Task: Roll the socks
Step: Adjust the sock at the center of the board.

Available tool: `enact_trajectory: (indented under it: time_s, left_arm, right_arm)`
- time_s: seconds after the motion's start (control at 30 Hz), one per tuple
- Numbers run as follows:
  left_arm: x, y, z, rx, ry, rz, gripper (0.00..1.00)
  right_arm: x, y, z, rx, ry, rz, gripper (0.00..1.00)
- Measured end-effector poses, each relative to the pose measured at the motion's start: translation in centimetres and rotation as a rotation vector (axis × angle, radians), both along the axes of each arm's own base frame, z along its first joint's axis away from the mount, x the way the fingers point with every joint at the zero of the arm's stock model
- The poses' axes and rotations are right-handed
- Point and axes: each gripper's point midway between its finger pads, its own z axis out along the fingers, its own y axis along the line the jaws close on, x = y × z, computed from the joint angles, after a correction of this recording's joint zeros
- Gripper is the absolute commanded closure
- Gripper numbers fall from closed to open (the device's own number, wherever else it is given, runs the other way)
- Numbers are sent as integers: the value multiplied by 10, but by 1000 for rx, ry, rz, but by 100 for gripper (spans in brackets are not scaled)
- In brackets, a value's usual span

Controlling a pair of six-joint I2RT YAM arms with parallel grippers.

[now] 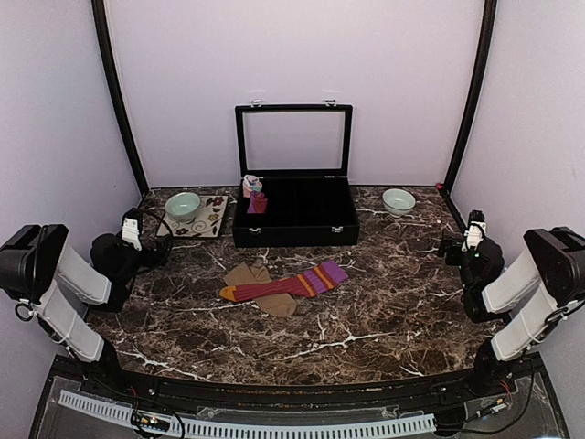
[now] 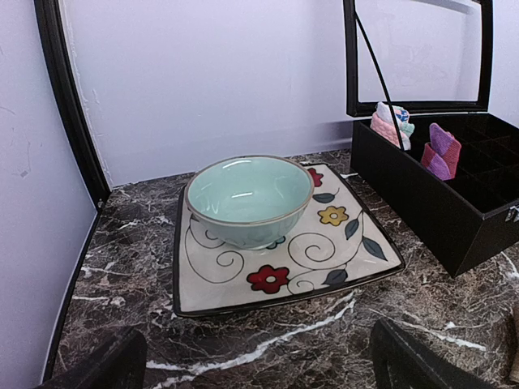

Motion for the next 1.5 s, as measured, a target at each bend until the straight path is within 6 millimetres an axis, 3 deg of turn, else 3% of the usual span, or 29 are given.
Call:
enact_trajectory:
  time_s: [0.37, 0.63, 0.73, 0.83, 0.93, 1.0, 1.07, 1.13, 1.2, 1.33, 1.4, 1.5]
  left_arm:
    - [0, 0, 0, 0, 0, 0, 1]
    - [1, 0, -3, -2, 30, 3, 1]
    - [16, 1, 14, 2, 73, -3, 1]
    - [39, -2, 60, 20, 62, -30, 1]
    - [46, -13, 107, 51, 68, -110, 1]
    - [42, -24, 119, 62, 102, -181, 1]
    - [35, -36, 118, 67, 166, -264, 1]
    - [22, -51, 106, 58, 258, -360, 1]
    - [8, -68, 89, 53, 361, -450, 1]
    - [-20, -109, 57, 92, 510, -612, 1]
    - [-37, -130, 44, 113, 565, -698, 1]
    - [-59, -153, 29, 146, 622, -806, 1]
  right_arm:
    - [0, 0, 0, 0, 0, -1, 1]
    - [-5, -17, 11, 26, -28, -126, 0]
    - [-13, -14, 40, 34, -83, -133, 0]
    - [-19, -15, 78, 72, -153, -139, 0]
    - [-12, -7, 125, 140, -193, -85, 0]
    - [-8, -2, 144, 208, -194, -56, 0]
    - [-4, 7, 166, 303, -205, -1, 0]
    - [-1, 24, 174, 364, -203, 101, 0]
    - [3, 49, 164, 408, -149, 216, 0]
    - [17, 126, 117, 404, 98, 399, 4]
    - [12, 168, 92, 373, 213, 490, 9]
    - [0, 214, 60, 328, 345, 586, 15]
